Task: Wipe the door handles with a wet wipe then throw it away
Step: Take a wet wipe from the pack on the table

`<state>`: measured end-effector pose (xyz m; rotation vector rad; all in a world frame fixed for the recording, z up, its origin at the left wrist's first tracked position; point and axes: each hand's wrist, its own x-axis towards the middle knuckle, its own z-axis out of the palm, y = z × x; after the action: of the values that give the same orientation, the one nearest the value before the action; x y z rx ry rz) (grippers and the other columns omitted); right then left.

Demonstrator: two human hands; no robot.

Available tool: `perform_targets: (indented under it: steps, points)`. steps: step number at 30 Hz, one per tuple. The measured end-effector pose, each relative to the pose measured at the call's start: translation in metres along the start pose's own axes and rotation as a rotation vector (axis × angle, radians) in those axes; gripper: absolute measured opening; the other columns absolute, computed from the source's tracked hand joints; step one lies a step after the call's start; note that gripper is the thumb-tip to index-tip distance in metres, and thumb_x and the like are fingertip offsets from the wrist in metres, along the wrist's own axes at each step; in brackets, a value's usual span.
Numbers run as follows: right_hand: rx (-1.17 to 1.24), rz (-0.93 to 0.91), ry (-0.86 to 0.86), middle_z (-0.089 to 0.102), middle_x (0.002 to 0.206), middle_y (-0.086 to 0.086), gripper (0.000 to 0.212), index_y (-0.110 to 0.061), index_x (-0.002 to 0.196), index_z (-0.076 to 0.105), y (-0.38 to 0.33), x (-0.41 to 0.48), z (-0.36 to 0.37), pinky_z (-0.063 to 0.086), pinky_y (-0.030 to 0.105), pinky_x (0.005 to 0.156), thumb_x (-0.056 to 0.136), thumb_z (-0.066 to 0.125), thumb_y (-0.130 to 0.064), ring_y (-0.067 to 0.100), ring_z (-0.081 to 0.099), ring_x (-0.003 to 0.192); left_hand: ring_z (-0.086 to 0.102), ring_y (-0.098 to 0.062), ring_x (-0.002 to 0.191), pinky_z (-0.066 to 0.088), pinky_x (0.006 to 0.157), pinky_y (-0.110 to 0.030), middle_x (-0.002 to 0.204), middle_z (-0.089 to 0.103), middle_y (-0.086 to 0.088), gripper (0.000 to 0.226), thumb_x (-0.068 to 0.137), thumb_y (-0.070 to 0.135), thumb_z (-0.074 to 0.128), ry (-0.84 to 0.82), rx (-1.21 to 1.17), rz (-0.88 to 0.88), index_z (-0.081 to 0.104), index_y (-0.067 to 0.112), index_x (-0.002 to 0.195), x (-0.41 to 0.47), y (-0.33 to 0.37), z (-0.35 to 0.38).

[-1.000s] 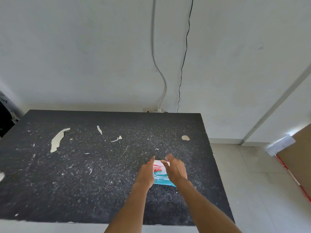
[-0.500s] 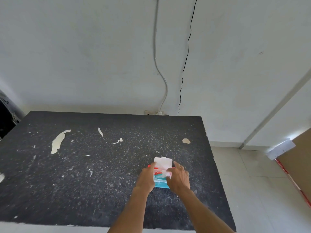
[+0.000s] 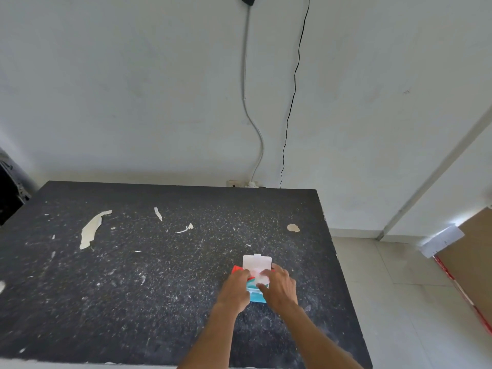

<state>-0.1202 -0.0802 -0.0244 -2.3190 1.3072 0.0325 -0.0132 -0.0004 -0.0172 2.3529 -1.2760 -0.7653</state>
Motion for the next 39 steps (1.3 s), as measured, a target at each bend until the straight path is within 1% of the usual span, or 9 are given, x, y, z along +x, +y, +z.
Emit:
perform_targets:
  steps: [4, 9, 13, 15, 18, 23, 27, 32, 39]
  points:
    - [0.144, 0.079, 0.182, 0.058, 0.127, -0.003, 0.016, -0.02, 0.104, 0.068, -0.003, -0.005, 0.007, 0.042, 0.038, 0.105, 0.091, 0.06, -0.023, 0.015, 0.054, 0.116, 0.052, -0.016, 0.119, 0.043, 0.101, -0.024, 0.132, 0.053, -0.003, 0.038, 0.094, 0.006, 0.056, 0.022, 0.022, 0.033, 0.052, 0.012, 0.132, -0.001, -0.001, 0.001]
    - [0.42, 0.31, 0.483, 0.067, 0.092, 0.003, 0.012, -0.016, 0.089, 0.059, 0.0, -0.009, -0.016, 0.058, 0.037, 0.078, 0.095, 0.05, -0.021, 0.013, 0.061, 0.076, 0.053, -0.012, 0.114, 0.047, 0.096, -0.022, 0.132, 0.049, -0.003, 0.034, 0.095, 0.009, 0.055, 0.008, 0.025, -0.009, 0.048, 0.011, 0.128, -0.006, 0.003, 0.0]
    - [0.581, 0.415, 0.524, 0.067, 0.09, 0.003, 0.007, -0.014, 0.094, 0.059, 0.01, -0.008, -0.039, 0.057, 0.027, 0.071, 0.09, 0.061, -0.02, 0.015, 0.06, 0.074, 0.047, -0.013, 0.125, 0.05, 0.097, -0.023, 0.145, 0.038, -0.005, 0.059, 0.088, 0.009, 0.063, 0.161, 0.006, -0.051, 0.03, 0.015, 0.137, -0.006, 0.01, -0.002]
    - [0.566, 0.424, 0.531, 0.067, 0.09, 0.004, 0.008, -0.013, 0.096, 0.06, 0.015, -0.009, -0.043, 0.053, 0.024, 0.068, 0.092, 0.058, -0.02, 0.016, 0.061, 0.074, 0.03, -0.019, 0.144, 0.039, 0.113, -0.034, 0.159, 0.022, -0.003, 0.084, 0.085, 0.011, 0.068, 0.188, 0.008, -0.019, 0.016, 0.016, 0.15, -0.001, 0.014, -0.001]
    - [0.523, 0.422, 0.526, 0.069, 0.09, 0.006, 0.009, -0.013, 0.095, 0.06, 0.019, -0.011, -0.044, 0.052, 0.022, 0.065, 0.094, 0.054, -0.02, 0.015, 0.059, 0.07, 0.029, -0.018, 0.144, 0.024, 0.12, -0.041, 0.154, 0.031, 0.0, 0.093, 0.081, 0.012, 0.07, 0.124, 0.124, 0.079, 0.012, 0.021, 0.153, 0.003, 0.02, -0.001]
    - [0.465, 0.412, 0.492, 0.07, 0.098, 0.005, 0.014, -0.013, 0.103, 0.061, 0.017, -0.019, -0.042, 0.054, 0.023, 0.071, 0.093, 0.059, -0.023, 0.013, 0.06, 0.074, 0.045, -0.012, 0.123, 0.028, 0.114, -0.03, 0.13, 0.051, 0.004, 0.051, 0.086, 0.017, 0.066, 0.143, 0.267, 0.106, 0.051, 0.022, 0.134, -0.009, 0.02, -0.004]
    - [0.386, 0.327, 0.358, 0.07, 0.106, 0.0, 0.017, -0.019, 0.109, 0.059, 0.01, -0.025, -0.039, 0.056, 0.023, 0.071, 0.095, 0.055, -0.026, 0.014, 0.064, 0.079, 0.031, -0.016, 0.141, 0.013, 0.122, -0.04, 0.148, 0.038, 0.001, 0.06, 0.09, 0.019, 0.065, 0.023, 0.427, 0.159, 0.038, 0.02, 0.144, -0.026, 0.011, 0.009]
    - [0.009, 0.048, 0.03, 0.059, 0.132, -0.001, 0.048, -0.029, 0.133, 0.05, 0.011, -0.034, -0.014, 0.057, 0.029, 0.088, 0.089, 0.065, -0.016, 0.019, 0.064, 0.108, 0.024, -0.02, 0.147, 0.015, 0.121, -0.037, 0.159, 0.024, -0.001, 0.065, 0.095, 0.017, 0.058, 0.01, 0.394, 0.149, 0.024, 0.02, 0.15, -0.04, 0.005, 0.02]
    - [-0.223, -0.066, -0.136, 0.025, 0.154, 0.008, 0.055, -0.027, 0.144, 0.035, 0.013, -0.048, 0.005, 0.035, 0.039, 0.111, 0.095, 0.057, -0.017, 0.026, 0.042, 0.132, 0.012, -0.021, 0.15, 0.02, 0.121, -0.041, 0.163, 0.011, -0.001, 0.071, 0.094, 0.017, 0.06, -0.06, 0.389, 0.141, 0.019, 0.018, 0.152, -0.046, 0.004, 0.022]
